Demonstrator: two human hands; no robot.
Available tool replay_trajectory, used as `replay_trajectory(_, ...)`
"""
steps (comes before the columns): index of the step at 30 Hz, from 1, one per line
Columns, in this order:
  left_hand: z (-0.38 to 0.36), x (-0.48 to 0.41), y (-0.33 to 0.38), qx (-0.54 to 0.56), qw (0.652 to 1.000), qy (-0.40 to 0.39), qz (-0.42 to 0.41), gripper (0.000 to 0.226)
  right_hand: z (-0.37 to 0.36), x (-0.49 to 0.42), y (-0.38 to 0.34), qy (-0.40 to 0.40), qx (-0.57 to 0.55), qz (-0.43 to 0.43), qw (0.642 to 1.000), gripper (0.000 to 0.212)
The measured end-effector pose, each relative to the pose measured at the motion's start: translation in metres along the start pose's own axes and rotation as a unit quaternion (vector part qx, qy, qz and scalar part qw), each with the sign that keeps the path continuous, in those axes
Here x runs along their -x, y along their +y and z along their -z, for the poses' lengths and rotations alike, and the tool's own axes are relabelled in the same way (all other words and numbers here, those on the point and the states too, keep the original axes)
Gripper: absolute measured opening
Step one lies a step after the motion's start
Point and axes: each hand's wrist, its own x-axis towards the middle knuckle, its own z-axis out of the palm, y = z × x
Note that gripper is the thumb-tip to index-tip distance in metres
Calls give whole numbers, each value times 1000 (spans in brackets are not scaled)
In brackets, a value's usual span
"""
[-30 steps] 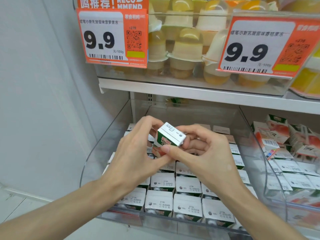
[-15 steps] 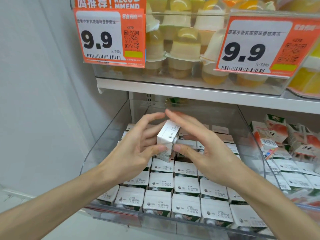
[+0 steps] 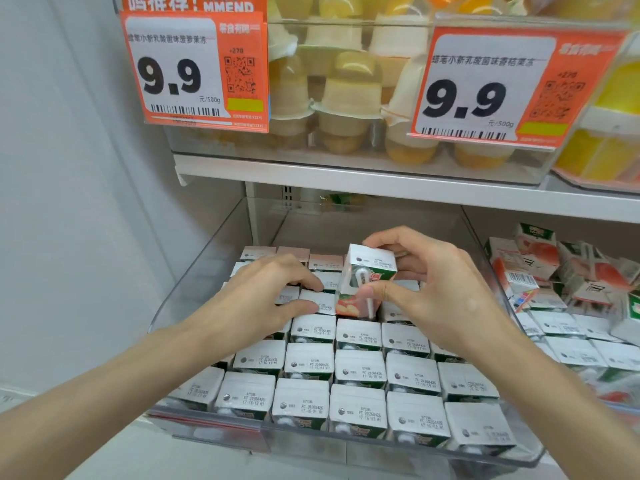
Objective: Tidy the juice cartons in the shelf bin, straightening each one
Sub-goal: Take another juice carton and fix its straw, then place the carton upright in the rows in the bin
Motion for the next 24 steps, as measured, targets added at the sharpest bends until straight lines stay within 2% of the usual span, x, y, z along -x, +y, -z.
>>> replay_trajectory(5, 12, -10, 0, -88, 993, -70, -33, 39, 4, 5, -2, 1, 39, -8, 999, 45)
replay_trajectory(10, 18, -18, 2, -118, 987, -97, -51, 42, 2, 5, -3, -15, 99, -4, 995, 50)
replay_trajectory(14, 17, -20, 2, -105, 987, -106, -56, 40, -11, 5, -2, -68, 190, -20, 979, 56)
replay_trajectory(18, 14, -20, -3, -99, 987, -113, -60, 40, -15, 2, 5, -128, 210, -33, 969, 45)
replay_trajectory(24, 19, -22, -1, -97, 983, -145, -55, 39, -16, 1, 8, -128, 197, -32, 972, 41)
